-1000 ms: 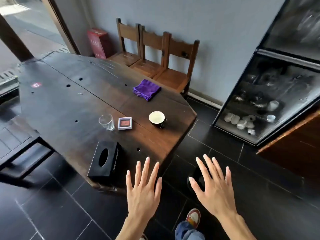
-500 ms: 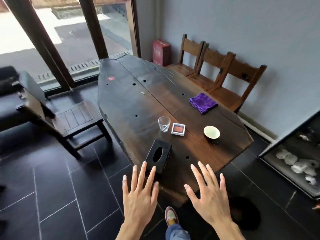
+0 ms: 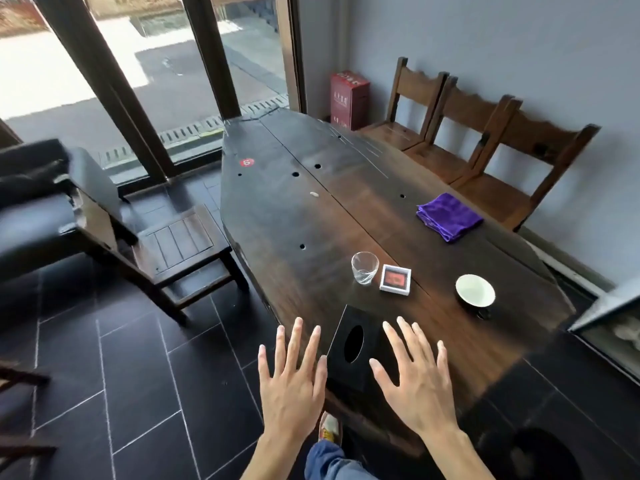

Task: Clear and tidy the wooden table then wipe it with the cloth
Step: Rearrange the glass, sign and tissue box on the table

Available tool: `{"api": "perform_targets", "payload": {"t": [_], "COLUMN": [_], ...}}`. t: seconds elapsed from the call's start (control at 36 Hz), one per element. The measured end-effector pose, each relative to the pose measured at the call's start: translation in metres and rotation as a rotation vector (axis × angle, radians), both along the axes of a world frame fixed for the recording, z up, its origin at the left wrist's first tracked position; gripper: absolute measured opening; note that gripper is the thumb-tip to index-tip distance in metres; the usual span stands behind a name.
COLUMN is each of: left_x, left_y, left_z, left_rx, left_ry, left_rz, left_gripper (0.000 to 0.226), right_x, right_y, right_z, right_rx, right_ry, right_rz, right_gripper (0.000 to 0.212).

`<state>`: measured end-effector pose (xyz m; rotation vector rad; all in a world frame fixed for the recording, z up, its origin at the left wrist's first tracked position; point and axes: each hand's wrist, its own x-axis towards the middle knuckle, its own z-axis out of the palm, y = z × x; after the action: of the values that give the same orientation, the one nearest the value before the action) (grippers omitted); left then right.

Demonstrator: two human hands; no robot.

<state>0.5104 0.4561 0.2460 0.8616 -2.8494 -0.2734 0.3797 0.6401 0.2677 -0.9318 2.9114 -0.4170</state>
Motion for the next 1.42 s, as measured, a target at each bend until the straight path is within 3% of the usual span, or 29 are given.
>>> {"api": "perform_targets", "payload": {"t": [0.36, 0.75, 1.08, 1.42], "left_x": [-0.096, -0.223, -0.313, -0.344], "left_y": [-0.090, -0.158, -0.216, -0.243], "left_z": [-0.008, -0.030, -0.117, -0.223], "left_rx": [-0.019, 0.003, 0.018, -0.035], "left_ry": [-0.060, -0.072, -0.190, -0.295], "left_rz": [-0.138, -0.419, -0.644, -0.861], "left_gripper": [0.056, 0.058, 0.060, 0.072], "right_x": [-0.074, -0.121, -0.147, -0.171], "right_y": [-0.069, -0.098, -0.138, -0.162], "right_z": [-0.006, -0.022, -0.071, -0.153], "right_rx": [-0.013, -0.002, 0.026, -0.007], "right_ry": [-0.083, -0.101, -0.144, -0.127], "right_rz": [-0.180, -0.469, -0.720, -0.759], "right_gripper": [0.072, 0.070, 0.074, 0.082]}}
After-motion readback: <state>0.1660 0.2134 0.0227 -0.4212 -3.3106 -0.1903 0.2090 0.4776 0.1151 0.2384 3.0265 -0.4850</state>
